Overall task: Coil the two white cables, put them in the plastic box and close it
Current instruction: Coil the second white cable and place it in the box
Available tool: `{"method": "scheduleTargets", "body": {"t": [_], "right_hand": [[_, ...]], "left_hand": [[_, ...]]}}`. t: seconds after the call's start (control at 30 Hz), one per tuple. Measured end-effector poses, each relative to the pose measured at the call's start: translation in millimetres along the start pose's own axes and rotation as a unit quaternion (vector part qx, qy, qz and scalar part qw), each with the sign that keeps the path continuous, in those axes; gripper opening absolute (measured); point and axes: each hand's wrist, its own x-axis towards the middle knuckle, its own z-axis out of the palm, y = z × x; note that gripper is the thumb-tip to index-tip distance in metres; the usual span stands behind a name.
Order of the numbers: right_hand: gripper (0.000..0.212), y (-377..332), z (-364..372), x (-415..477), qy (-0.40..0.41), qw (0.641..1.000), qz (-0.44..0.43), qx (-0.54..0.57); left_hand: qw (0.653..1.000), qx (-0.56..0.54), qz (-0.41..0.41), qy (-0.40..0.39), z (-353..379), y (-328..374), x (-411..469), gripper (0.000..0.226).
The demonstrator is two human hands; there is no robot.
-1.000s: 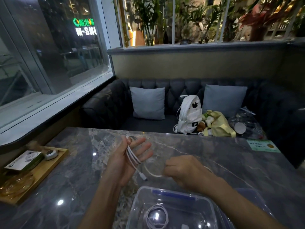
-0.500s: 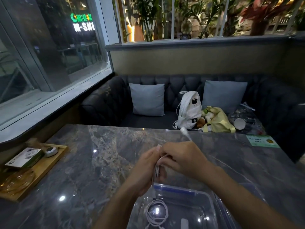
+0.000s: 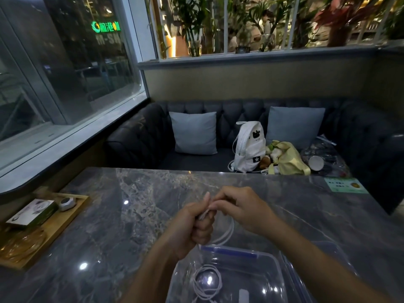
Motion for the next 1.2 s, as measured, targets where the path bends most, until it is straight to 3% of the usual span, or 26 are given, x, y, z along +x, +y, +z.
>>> {"method": "scheduleTargets", "body": {"t": [0.1, 0.2, 0.37, 0.47, 0.53, 0.67, 0.77, 0.9, 1.03, 1.13, 1.2], "right_hand": [[0.009, 0, 1, -1, 0.028, 0.999, 0.013, 0.044], [0.009, 7, -8, -3, 0.013, 0.997, 0.053, 0.052], [0.013, 21, -25, -10, -0.096, 0.978, 0.179, 0.053], [0.018, 22, -27, -15, -0.185, 0.963, 0.192, -0.037], [0.021, 19, -29, -18, -0.227, 0.954, 0.19, -0.037], [0.012, 8, -33, -23, -0.188, 0.945, 0.214, 0.161], [0.014, -3, -37, -21, -0.12, 0.897, 0.235, 0.354], [0.011, -10, -31, -19, -0.048, 0.868, 0.204, 0.449], [0.008, -7, -21, -25, -0.013, 0.919, 0.189, 0.346], [0.019, 4, -9, -34, 0.016, 0.979, 0.163, 0.119], [0.029, 13, -1, -41, 0.052, 0.989, 0.134, 0.017]], "left_hand": [[1.0, 0.01, 0.004, 0.026, -1, 2, 0, 0.039], [0.996, -0.069, -0.007, 0.055, -7, 7, -1, 0.043], [0.983, -0.13, -0.004, 0.13, -22, 13, 2, 0.054], [0.982, -0.11, 0.002, 0.151, -23, 8, 5, 0.054], [0.983, -0.108, 0.004, 0.152, -22, 4, 6, 0.053], [0.979, -0.111, 0.0, 0.168, -24, -4, 9, 0.052], [0.981, -0.098, -0.007, 0.167, -20, -11, 11, 0.049], [0.984, -0.093, -0.017, 0.15, -4, -17, 14, 0.052], [0.985, -0.107, -0.014, 0.134, 6, -17, 13, 0.053], [0.983, -0.14, -0.016, 0.121, 12, -16, 10, 0.052], [0.983, -0.151, -0.02, 0.106, 17, -16, 9, 0.053]]}}
